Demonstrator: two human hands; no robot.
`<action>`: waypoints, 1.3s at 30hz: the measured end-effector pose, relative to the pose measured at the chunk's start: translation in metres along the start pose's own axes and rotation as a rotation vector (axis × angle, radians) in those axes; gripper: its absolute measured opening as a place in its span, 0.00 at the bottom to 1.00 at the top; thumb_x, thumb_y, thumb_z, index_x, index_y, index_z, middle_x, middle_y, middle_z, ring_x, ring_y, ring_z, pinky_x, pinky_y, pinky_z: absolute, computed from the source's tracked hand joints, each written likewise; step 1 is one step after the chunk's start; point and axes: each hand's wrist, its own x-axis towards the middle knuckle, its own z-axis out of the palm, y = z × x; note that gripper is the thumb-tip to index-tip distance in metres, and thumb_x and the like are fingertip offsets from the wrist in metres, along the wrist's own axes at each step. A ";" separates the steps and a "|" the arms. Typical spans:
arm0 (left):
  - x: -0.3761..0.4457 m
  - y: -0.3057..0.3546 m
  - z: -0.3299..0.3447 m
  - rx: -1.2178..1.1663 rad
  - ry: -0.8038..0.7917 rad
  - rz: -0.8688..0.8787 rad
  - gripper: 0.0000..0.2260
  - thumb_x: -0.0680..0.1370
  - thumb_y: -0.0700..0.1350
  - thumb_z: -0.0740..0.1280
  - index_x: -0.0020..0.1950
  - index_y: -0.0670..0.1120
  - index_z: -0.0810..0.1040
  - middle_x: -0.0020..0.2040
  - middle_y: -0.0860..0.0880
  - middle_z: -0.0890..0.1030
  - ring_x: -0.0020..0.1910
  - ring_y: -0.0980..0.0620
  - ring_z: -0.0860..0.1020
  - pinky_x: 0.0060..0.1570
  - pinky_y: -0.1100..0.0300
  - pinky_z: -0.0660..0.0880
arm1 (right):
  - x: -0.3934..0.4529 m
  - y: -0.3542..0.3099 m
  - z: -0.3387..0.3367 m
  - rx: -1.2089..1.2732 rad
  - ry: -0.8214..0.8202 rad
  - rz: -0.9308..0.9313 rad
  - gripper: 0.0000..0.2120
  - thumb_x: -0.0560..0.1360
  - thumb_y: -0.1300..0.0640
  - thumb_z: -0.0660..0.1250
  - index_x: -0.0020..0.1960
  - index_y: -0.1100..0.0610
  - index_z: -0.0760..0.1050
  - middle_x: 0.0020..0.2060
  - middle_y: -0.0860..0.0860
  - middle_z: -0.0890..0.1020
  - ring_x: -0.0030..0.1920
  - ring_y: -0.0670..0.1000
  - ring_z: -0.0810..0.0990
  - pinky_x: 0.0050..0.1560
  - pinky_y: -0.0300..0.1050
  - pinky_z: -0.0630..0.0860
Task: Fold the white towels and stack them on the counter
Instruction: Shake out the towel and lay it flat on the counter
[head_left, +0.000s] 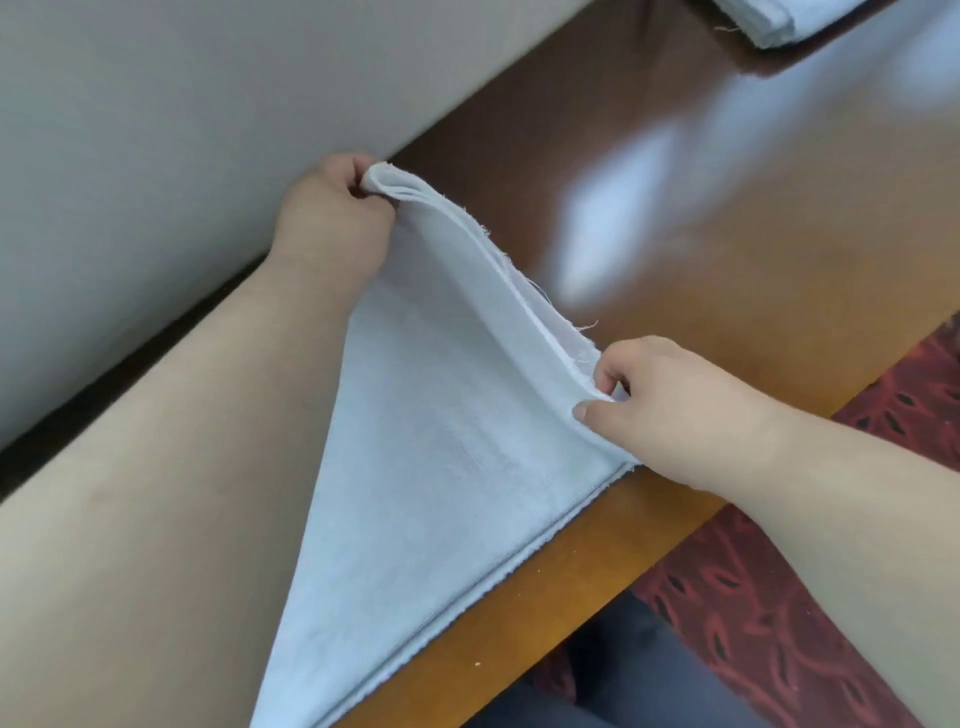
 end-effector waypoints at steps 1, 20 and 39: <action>-0.006 0.001 -0.004 -0.094 0.009 -0.050 0.08 0.72 0.47 0.63 0.42 0.59 0.80 0.38 0.58 0.81 0.38 0.54 0.79 0.39 0.57 0.81 | 0.001 -0.001 0.002 -0.009 0.041 -0.025 0.09 0.74 0.48 0.66 0.39 0.49 0.70 0.40 0.47 0.74 0.31 0.48 0.74 0.25 0.39 0.64; -0.099 -0.038 -0.134 -0.699 0.178 -0.480 0.15 0.72 0.56 0.70 0.48 0.45 0.78 0.38 0.49 0.83 0.36 0.49 0.84 0.34 0.55 0.81 | -0.072 -0.139 0.059 -0.203 -0.343 -0.400 0.12 0.72 0.42 0.69 0.46 0.51 0.75 0.34 0.50 0.81 0.30 0.46 0.80 0.29 0.38 0.78; -0.214 -0.254 -0.360 -0.131 0.447 -0.370 0.21 0.75 0.39 0.53 0.66 0.51 0.70 0.45 0.51 0.77 0.42 0.50 0.77 0.37 0.58 0.73 | -0.181 -0.344 0.290 -0.072 -0.712 -0.568 0.17 0.70 0.39 0.70 0.39 0.51 0.71 0.26 0.48 0.80 0.27 0.46 0.81 0.29 0.43 0.80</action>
